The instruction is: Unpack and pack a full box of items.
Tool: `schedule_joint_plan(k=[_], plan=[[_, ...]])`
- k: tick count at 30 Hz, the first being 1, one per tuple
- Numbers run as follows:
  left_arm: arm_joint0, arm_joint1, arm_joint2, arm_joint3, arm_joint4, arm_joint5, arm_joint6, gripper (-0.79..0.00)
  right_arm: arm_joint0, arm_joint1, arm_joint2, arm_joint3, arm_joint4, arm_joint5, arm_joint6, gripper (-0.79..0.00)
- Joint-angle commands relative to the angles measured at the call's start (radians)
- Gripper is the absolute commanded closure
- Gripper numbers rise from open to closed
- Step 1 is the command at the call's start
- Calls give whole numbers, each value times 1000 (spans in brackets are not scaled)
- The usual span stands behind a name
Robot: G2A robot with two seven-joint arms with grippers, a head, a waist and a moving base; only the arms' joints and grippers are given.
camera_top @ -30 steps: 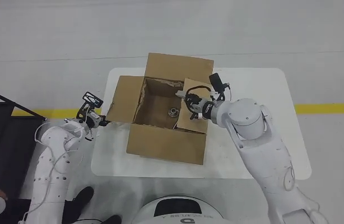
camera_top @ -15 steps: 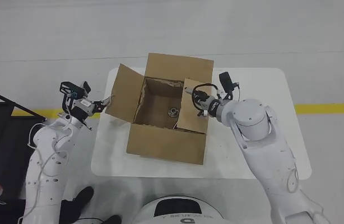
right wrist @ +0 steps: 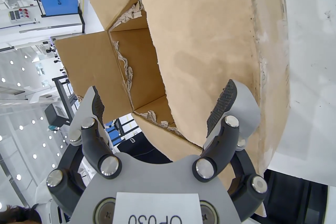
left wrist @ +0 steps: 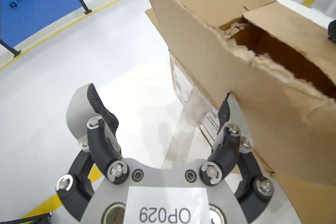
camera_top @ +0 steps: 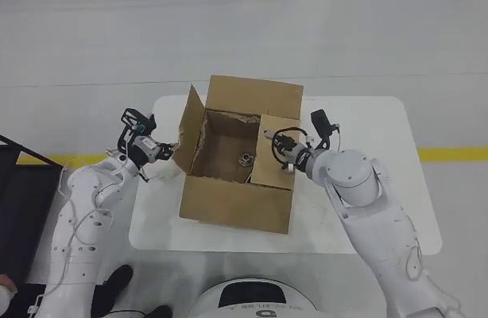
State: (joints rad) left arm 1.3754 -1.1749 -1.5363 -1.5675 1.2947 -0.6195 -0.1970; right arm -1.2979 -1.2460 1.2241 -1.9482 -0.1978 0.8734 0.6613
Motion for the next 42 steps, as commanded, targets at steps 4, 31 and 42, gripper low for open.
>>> schedule_joint_plan(k=[4, 31, 42], plan=[[-20, -2, 40, 3, -10, 7, -34, -785, -8, 2, 8, -11, 5, -4, 11, -785], [-113, -8, 163, 43, -39, 82, -116, -785, -8, 2, 8, -11, 5, -4, 11, -785], [-33, 10, -43, -29, -348, 118, -73, -785, -20, 1, -46, -13, -19, -55, -20, -785]])
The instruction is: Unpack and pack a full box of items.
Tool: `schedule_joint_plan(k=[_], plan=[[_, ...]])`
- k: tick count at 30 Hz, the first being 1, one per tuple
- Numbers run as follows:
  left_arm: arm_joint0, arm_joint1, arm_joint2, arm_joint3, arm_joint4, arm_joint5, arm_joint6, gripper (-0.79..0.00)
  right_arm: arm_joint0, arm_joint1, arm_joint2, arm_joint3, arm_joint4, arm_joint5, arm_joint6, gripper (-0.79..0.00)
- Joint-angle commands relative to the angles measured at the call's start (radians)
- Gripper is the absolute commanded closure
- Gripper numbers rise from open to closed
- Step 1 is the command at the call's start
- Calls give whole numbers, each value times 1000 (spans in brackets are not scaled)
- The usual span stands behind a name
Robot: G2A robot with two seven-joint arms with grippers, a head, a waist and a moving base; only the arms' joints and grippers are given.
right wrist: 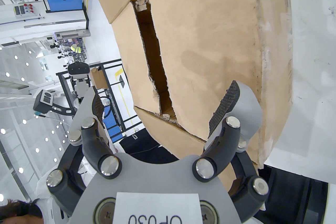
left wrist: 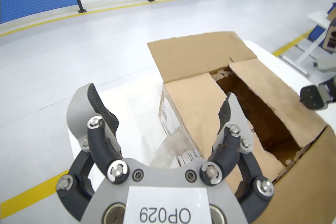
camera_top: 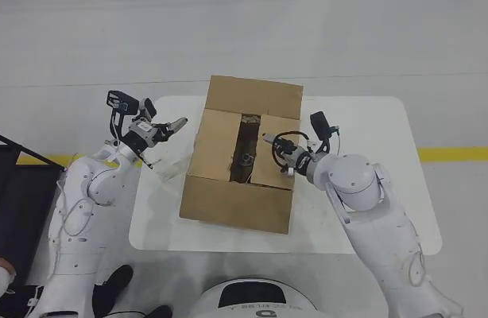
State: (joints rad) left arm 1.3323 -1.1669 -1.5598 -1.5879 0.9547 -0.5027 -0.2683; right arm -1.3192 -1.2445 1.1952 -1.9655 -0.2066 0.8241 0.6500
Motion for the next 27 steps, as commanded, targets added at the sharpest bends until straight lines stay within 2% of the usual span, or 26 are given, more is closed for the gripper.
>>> schedule_joint_plan(k=[1, 5, 10, 14, 19, 27], plan=[[21, 5, -39, -17, -14, 2, -4, -785, 11, -2, -42, 19, -32, -2, -22, -785], [57, 13, -99, -35, -42, 15, -7, -785, 72, -17, -113, 85, -39, 28, -62, -785], [81, 17, -121, -37, -59, 14, -4, -785, 112, -28, -134, 114, -29, 68, -115, -785], [99, 18, -115, -40, -53, 19, 6, -785, 121, -32, -93, 86, 25, 66, -133, -785], [113, 20, -114, -29, -57, 24, 13, -785, 78, -29, -14, 11, 111, 16, -146, -785], [115, 21, -116, -27, -63, 25, 11, -785, 78, -29, -14, 11, 111, 16, -146, -785]])
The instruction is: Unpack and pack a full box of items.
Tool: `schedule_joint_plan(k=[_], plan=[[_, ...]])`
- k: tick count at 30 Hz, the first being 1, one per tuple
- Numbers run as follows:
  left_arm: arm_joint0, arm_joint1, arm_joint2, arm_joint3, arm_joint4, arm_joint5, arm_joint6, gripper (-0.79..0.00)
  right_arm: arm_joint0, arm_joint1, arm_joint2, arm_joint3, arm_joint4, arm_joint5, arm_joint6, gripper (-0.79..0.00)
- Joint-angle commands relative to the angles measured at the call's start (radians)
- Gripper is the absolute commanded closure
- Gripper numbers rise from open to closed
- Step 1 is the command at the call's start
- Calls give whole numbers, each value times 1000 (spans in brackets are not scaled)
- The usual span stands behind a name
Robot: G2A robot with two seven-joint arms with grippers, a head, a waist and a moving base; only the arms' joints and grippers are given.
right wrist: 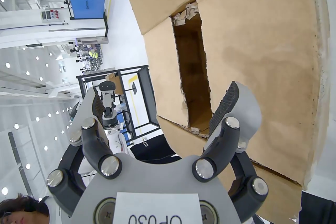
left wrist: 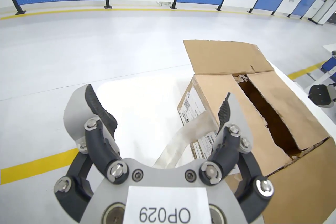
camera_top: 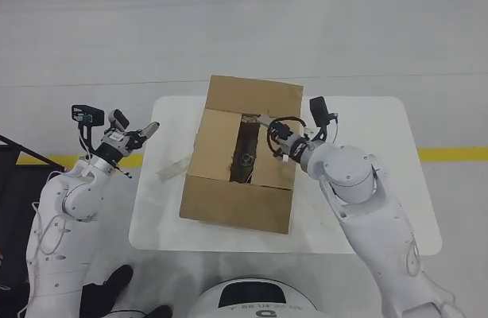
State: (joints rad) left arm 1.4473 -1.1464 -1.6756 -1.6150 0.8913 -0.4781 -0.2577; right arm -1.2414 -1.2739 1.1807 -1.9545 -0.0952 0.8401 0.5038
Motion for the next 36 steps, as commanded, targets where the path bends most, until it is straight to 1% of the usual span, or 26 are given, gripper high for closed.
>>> schedule_joint_plan(k=[1, 3, 4, 5, 6, 8, 9, 10, 11, 12, 14, 15, 16, 18, 19, 23, 25, 34, 35, 36], plan=[[0, 0, 0, 0, 0, 0, 0, -785, 0, -3, 28, 8, 24, 0, -35, -785], [0, 0, 0, 0, 0, 0, 0, -785, 6, -25, 126, 66, 150, 7, -235, -785], [0, 0, 0, 0, 0, 0, 0, -785, 25, -41, 166, 118, 211, 9, -381, -785], [0, 0, 0, 0, 0, 0, 0, -785, 43, -59, 169, 160, 274, 5, -498, -785], [0, 0, 0, 0, 0, 0, 0, -785, 63, -76, 164, 196, 336, -11, -585, -785], [0, 0, 0, 0, 0, 0, 0, -785, 100, -105, 179, 272, 478, -97, -728, -785], [0, 0, 0, 0, 0, 0, 0, -785, 118, -117, 177, 315, 512, -126, -807, -785], [0, 0, 0, 0, 0, 0, 0, -785, 135, -127, 165, 346, 541, -153, -865, -785], [0, 0, 0, 0, 0, 0, 0, -785, 149, -136, 156, 372, 578, -182, -892, -785], [0, 0, 0, 0, 0, 0, 0, -785, 166, -142, 153, 413, 592, -205, -927, -785], [0, 0, 0, 0, 0, 0, 0, -785, 216, -153, 117, 506, 564, -219, -999, -785], [0, 0, 0, 0, 0, 0, 0, -785, 231, -159, 90, 525, 601, -265, -914, -785], [0, 0, 0, 0, 0, 0, 0, -785, 241, -159, 99, 571, 615, -308, -866, -785], [0, 0, 0, 0, 0, 0, 0, -785, 238, -160, 85, 594, 549, -352, -920, -785], [0, 0, 0, 0, 0, 0, 0, -785, 233, -162, 82, 590, 542, -379, -921, -785], [0, 0, 0, 0, 0, 0, 0, -785, 182, -152, 92, 521, 524, -414, -775, -785], [0, 0, 0, 0, 0, 0, 0, -785, 156, -146, 112, 479, 521, -413, -742, -785], [0, 0, 0, 0, 0, 0, 0, -785, 156, -146, 112, 479, 521, -413, -742, -785], [0, 0, 0, 0, 0, 0, 0, -785, 155, -146, 122, 484, 519, -425, -763, -785], [0, 0, 0, 0, 0, 0, 0, -785, 161, -149, 131, 501, 513, -440, -818, -785]])
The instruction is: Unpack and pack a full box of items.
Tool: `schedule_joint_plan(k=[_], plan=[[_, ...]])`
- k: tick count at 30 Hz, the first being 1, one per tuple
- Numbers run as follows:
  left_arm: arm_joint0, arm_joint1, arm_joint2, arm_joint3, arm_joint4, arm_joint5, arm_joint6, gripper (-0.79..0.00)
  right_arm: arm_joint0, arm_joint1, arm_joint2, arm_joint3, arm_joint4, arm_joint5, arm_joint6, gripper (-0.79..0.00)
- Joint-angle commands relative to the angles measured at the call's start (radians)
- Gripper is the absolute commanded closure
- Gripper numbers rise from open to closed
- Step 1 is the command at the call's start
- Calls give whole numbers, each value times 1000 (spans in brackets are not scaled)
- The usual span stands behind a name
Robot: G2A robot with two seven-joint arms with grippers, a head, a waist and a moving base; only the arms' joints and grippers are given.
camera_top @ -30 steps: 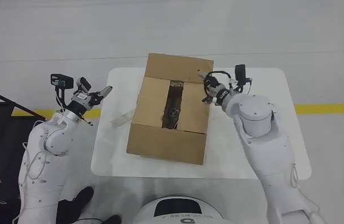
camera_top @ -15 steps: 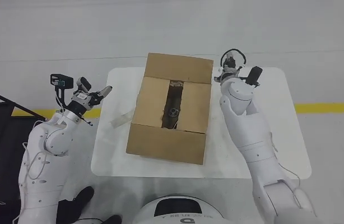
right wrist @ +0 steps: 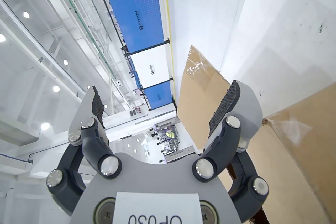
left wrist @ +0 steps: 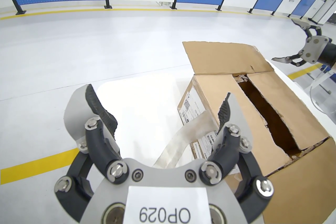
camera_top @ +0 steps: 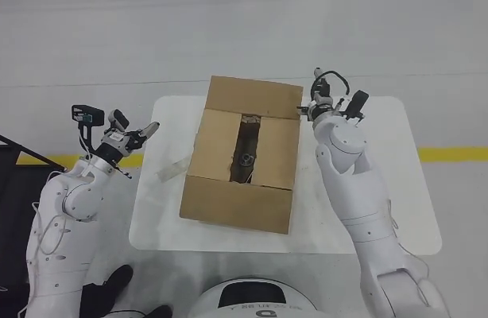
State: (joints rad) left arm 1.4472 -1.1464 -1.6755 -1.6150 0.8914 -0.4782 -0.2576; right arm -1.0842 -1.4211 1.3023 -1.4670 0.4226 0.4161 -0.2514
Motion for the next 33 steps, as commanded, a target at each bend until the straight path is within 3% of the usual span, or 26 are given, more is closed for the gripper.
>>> schedule_joint_plan(k=[1, 7, 13, 22, 33], plan=[[0, 0, 0, 0, 0, 0, 0, -785, 17, -7, 8, 43, -13, -25, -137, -785], [0, 0, 0, 0, 0, 0, 0, -785, 92, -33, -20, 189, 8, -42, -286, -785], [0, 0, 0, 0, 0, 0, 0, -785, 144, -51, -62, 298, 21, -34, -262, -785], [0, 0, 0, 0, 0, 0, 0, -785, 222, -40, 82, 498, 290, -62, 136, -785], [0, 0, 0, 0, 0, 0, 0, -785, 158, 13, 218, 449, 409, 69, 665, -785]])
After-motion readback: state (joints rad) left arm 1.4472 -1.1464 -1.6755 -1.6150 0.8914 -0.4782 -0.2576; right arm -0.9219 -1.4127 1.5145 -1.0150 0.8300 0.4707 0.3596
